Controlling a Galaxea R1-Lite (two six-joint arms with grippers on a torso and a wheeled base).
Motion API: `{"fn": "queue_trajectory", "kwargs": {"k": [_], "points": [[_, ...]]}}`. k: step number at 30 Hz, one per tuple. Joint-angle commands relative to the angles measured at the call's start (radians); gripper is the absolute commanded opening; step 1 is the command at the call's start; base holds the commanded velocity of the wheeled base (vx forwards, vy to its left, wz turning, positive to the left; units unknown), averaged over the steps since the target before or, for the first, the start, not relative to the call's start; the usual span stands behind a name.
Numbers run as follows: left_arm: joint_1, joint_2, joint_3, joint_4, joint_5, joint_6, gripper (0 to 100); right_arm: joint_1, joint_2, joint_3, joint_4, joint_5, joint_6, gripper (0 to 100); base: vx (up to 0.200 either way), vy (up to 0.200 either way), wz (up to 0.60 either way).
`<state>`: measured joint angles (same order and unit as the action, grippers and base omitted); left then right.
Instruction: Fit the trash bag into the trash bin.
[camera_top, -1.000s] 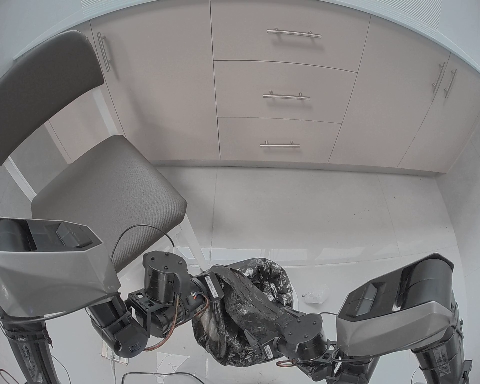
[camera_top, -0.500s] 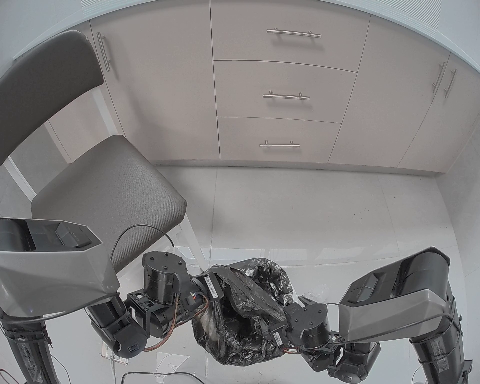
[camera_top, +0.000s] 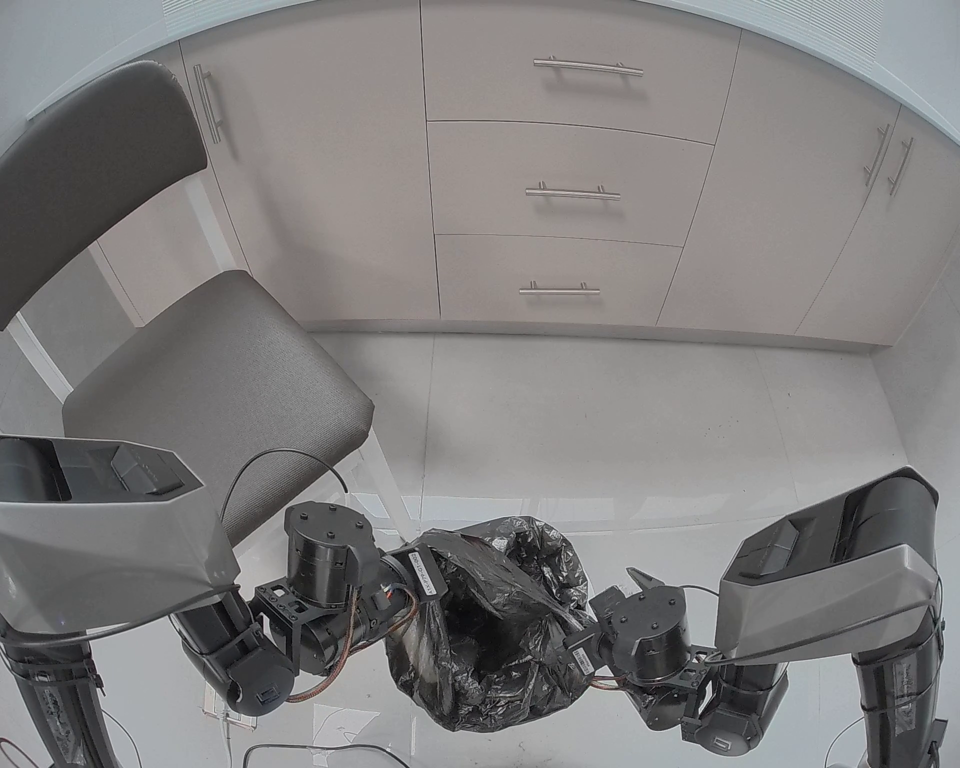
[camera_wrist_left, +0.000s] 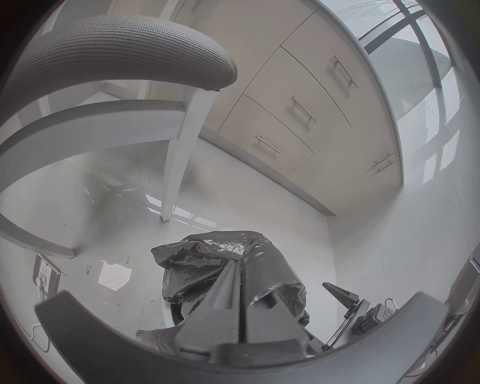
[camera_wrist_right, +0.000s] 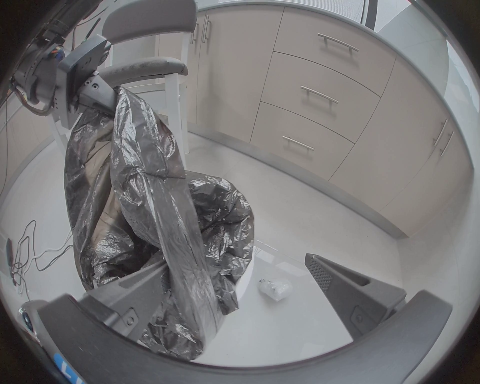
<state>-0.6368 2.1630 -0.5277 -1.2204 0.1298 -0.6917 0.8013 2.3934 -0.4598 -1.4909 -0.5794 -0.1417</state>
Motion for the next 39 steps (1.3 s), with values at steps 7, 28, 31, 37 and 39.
{"fn": "queue_trajectory", "kwargs": {"k": [7, 28, 31, 37, 39], "points": [[0.002, 0.0, 0.0, -0.002, -0.001, 0.0, 0, 0.052, -0.045, 0.075, -0.008, 0.032, -0.009, 100, 0.0, 0.0, 0.0], [0.008, 0.0, -0.003, -0.005, 0.001, 0.0, 0, 0.09, 0.145, 0.016, -0.08, 0.033, 0.025, 100, 0.0, 0.0, 0.0], [0.016, 0.001, -0.005, -0.007, -0.001, 0.0, 0, 0.058, 0.142, 0.006, -0.08, 0.033, 0.022, 100, 0.0, 0.0, 0.0], [0.026, 0.001, -0.006, -0.008, -0.001, 0.0, 0, 0.022, 0.125, 0.006, -0.08, 0.033, -0.002, 100, 0.0, 0.0, 0.0], [0.026, 0.003, -0.006, -0.008, -0.001, 0.0, 0, 0.018, 0.102, 0.02, -0.08, 0.033, -0.022, 100, 0.0, 0.0, 0.0]]}}
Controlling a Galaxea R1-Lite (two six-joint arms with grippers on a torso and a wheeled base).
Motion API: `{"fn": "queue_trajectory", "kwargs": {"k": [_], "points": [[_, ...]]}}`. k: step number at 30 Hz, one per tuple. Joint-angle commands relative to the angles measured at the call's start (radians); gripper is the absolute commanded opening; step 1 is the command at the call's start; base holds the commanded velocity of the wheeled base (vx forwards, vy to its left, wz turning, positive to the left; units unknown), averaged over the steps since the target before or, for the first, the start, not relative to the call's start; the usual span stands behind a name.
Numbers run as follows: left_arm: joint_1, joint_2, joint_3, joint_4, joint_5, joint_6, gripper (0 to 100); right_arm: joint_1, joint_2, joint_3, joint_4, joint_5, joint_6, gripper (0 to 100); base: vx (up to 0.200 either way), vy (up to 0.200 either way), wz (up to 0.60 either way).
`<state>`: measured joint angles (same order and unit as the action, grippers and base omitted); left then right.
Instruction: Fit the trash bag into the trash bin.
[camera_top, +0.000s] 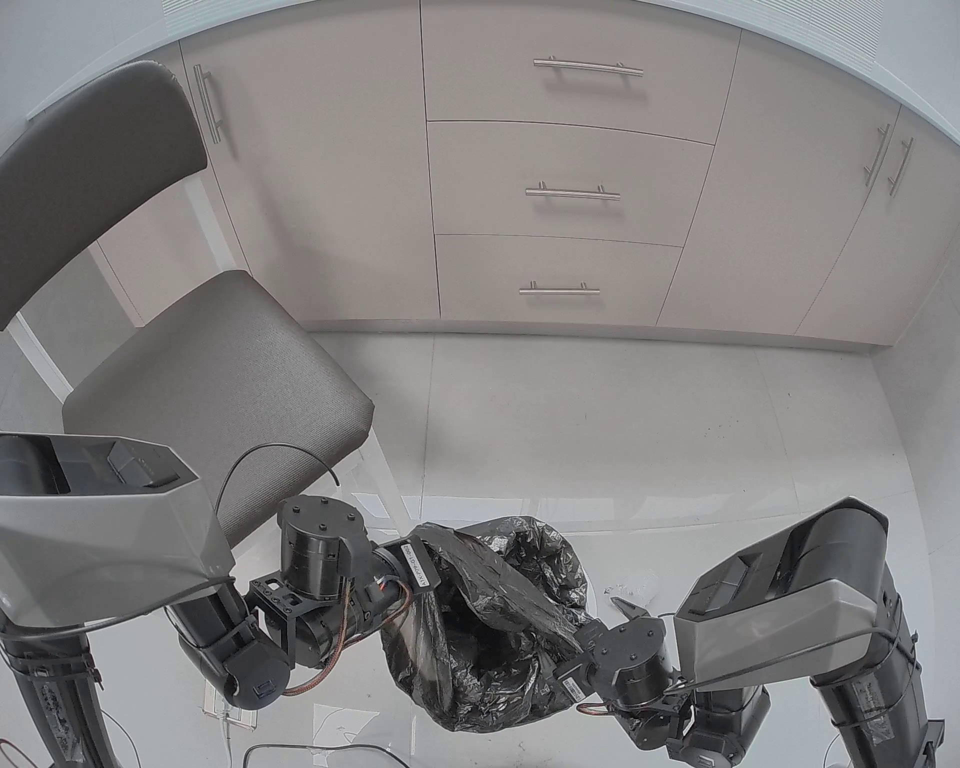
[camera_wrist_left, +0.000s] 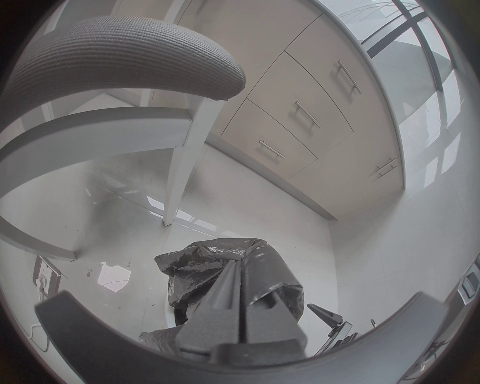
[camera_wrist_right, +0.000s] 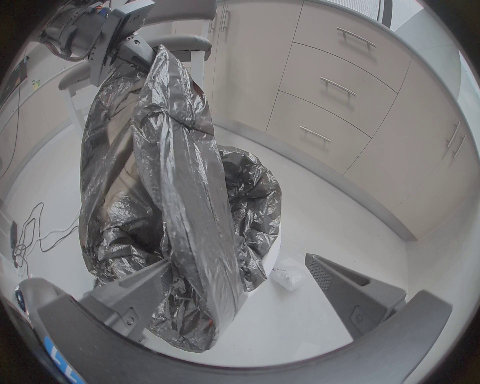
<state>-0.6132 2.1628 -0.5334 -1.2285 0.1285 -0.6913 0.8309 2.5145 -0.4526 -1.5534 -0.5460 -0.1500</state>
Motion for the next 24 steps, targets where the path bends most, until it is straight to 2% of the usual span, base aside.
{"fn": "queue_trajectory", "kwargs": {"k": [1, 9, 20, 24], "points": [[0.003, 0.002, 0.0, -0.002, 0.0, -0.001, 0, -0.012, -0.034, 0.022, -0.017, -0.002, -0.02, 100, 0.0, 0.0, 0.0], [0.003, 0.0, 0.0, -0.003, 0.0, -0.001, 0, -0.036, -0.161, 0.077, -0.017, -0.034, -0.088, 100, 0.0, 0.0, 0.0], [0.003, 0.0, 0.0, -0.003, 0.0, -0.001, 0, -0.085, -0.195, 0.074, -0.017, -0.032, -0.103, 100, 0.0, 0.0, 0.0], [0.003, 0.002, 0.0, -0.003, 0.0, 0.001, 0, -0.067, -0.194, 0.081, -0.017, -0.031, -0.102, 100, 0.0, 0.0, 0.0]]}}
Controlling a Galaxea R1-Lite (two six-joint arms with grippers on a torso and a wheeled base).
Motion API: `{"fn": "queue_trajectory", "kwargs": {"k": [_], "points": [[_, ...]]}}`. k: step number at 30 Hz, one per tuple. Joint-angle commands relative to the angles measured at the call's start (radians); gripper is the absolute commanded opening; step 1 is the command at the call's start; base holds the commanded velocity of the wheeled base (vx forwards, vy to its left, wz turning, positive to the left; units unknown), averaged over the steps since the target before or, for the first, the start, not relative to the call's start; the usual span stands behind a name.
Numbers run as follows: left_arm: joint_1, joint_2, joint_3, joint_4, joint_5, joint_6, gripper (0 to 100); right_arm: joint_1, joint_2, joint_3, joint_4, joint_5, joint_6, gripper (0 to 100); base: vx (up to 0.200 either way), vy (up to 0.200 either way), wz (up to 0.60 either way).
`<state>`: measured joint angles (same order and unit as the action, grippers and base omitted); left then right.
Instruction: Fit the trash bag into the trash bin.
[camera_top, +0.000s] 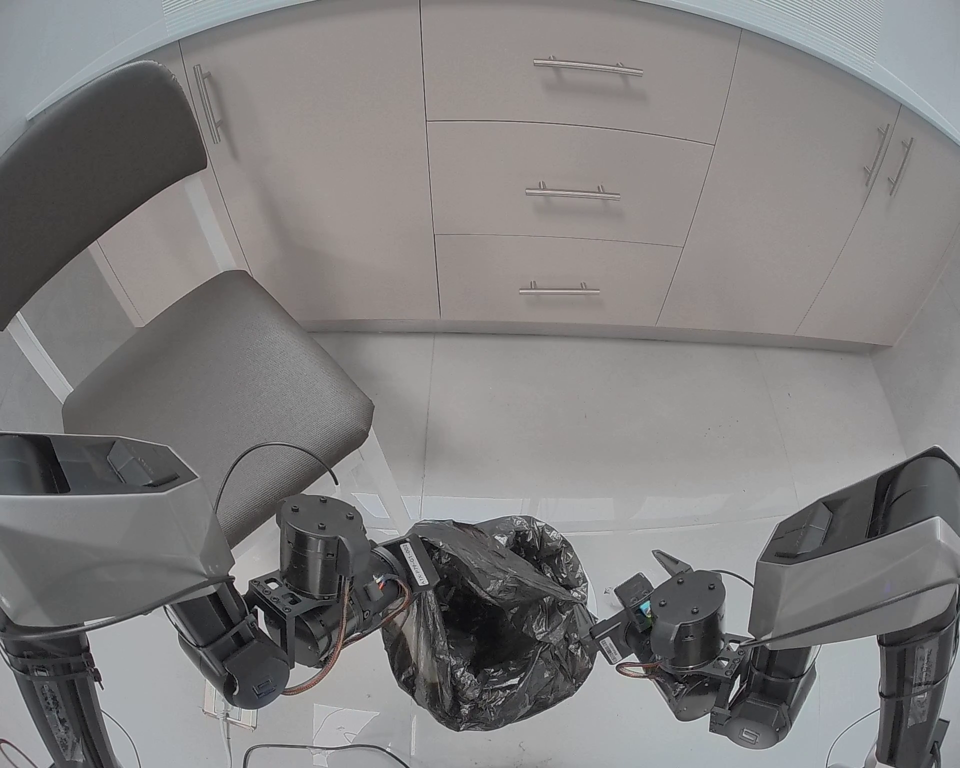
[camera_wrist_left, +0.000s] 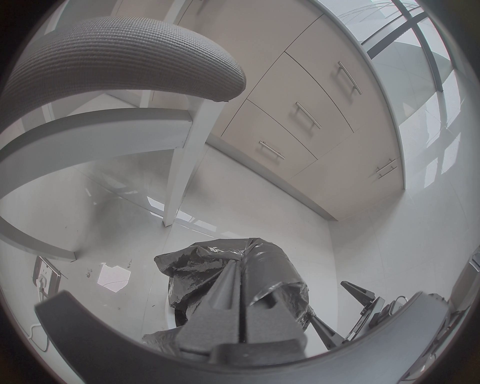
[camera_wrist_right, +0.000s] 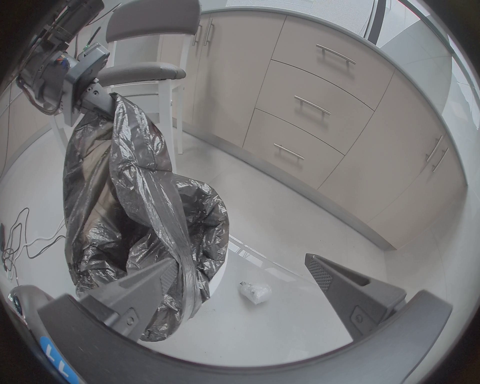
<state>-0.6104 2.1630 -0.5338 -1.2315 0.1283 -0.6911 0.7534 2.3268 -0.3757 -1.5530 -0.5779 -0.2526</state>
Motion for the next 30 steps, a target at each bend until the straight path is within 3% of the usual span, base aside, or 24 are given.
{"fn": "queue_trajectory", "kwargs": {"k": [1, 13, 24, 30], "points": [[0.0, 0.0, 0.0, 0.0, 0.001, 0.001, 0, 0.017, -0.006, 0.005, -0.018, 0.001, 0.001, 100, 0.0, 0.0, 0.0], [0.0, -0.002, 0.0, 0.0, 0.001, 0.001, 0, -0.065, -0.006, -0.037, -0.018, 0.001, -0.001, 100, 0.0, 0.0, 0.0], [0.032, 0.021, -0.048, -0.002, -0.013, 0.002, 0, -0.055, 0.049, -0.055, -0.018, 0.003, 0.004, 100, 0.0, 0.0, 0.0], [0.035, 0.057, -0.127, 0.009, -0.067, 0.01, 0, -0.032, 0.075, -0.054, -0.018, 0.007, 0.012, 100, 0.0, 0.0, 0.0]]}}
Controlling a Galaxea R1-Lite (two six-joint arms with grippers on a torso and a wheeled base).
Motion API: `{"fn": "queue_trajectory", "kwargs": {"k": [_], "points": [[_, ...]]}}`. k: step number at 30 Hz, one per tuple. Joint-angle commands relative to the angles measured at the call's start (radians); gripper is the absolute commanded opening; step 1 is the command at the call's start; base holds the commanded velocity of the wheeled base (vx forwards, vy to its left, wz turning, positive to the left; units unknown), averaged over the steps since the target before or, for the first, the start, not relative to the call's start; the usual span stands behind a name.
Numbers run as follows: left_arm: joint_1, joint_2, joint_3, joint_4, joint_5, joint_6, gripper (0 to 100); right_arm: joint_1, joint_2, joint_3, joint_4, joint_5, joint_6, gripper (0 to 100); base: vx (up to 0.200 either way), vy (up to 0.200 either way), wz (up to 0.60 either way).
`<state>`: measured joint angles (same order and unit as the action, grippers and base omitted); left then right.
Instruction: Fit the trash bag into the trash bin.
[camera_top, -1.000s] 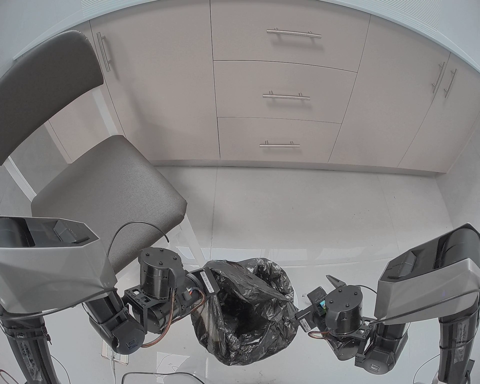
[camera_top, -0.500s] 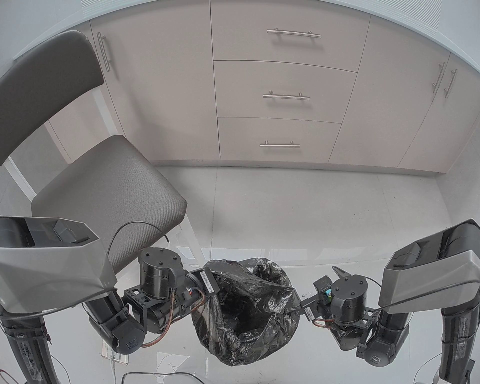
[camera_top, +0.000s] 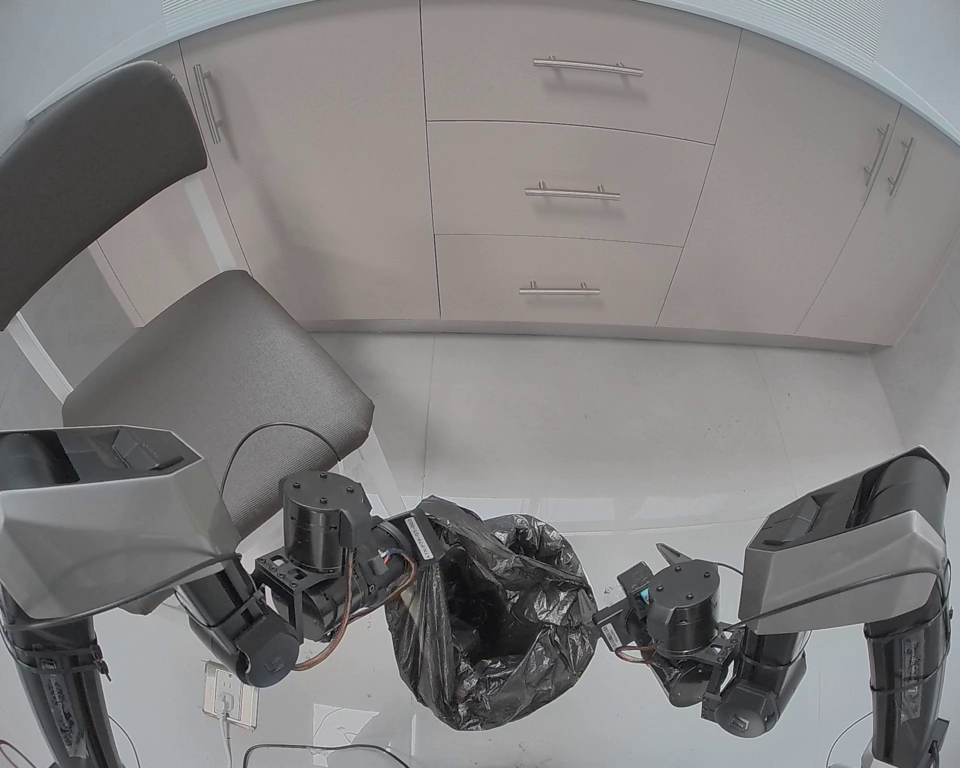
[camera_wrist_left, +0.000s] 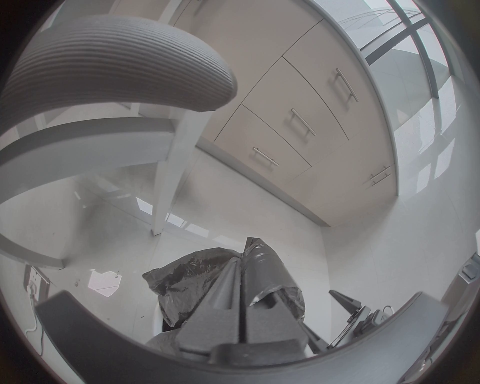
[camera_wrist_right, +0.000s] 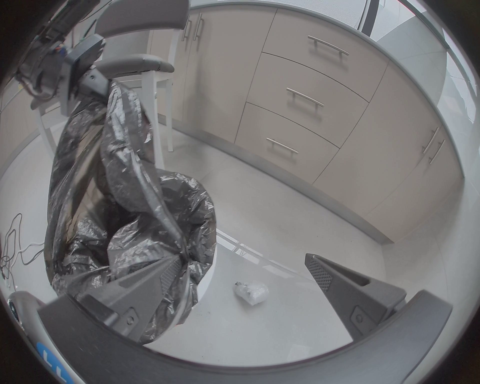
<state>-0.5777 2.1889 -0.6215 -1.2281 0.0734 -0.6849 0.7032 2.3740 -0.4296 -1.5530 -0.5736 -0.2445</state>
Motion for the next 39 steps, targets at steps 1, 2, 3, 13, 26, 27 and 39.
{"fn": "queue_trajectory", "kwargs": {"k": [1, 2, 3, 13, 26, 27, 39], "points": [[0.001, 0.035, -0.043, 0.006, -0.012, 0.004, 0, 0.027, 0.028, 0.003, -0.018, 0.008, 0.005, 100, 0.0, 0.0, 0.0], [0.001, 0.037, -0.043, 0.006, -0.012, 0.004, 0, 0.038, 0.028, 0.006, -0.018, 0.011, 0.01, 100, 0.0, 0.0, 0.0], [0.001, 0.038, -0.043, 0.006, -0.012, 0.004, 0, 0.048, 0.028, 0.008, -0.018, 0.012, 0.017, 100, 0.0, 0.0, 0.0], [-0.002, 0.031, -0.035, 0.002, -0.012, 0.002, 0, 0.07, 0.05, -0.008, -0.018, 0.011, 0.045, 100, 0.0, 0.0, 0.0], [-0.004, 0.029, -0.032, -0.001, -0.007, 0.004, 0, -0.037, 0.093, -0.104, -0.018, 0.011, 0.07, 100, 0.0, 0.0, 0.0], [-0.004, 0.031, -0.034, -0.001, -0.009, 0.004, 0, -0.041, 0.091, -0.11, -0.018, 0.011, 0.071, 100, 0.0, 0.0, 0.0], [0.025, 0.097, -0.098, 0.001, -0.069, 0.01, 0, -0.067, 0.09, -0.155, -0.018, -0.002, 0.114, 100, 0.0, 0.0, 0.0]]}}
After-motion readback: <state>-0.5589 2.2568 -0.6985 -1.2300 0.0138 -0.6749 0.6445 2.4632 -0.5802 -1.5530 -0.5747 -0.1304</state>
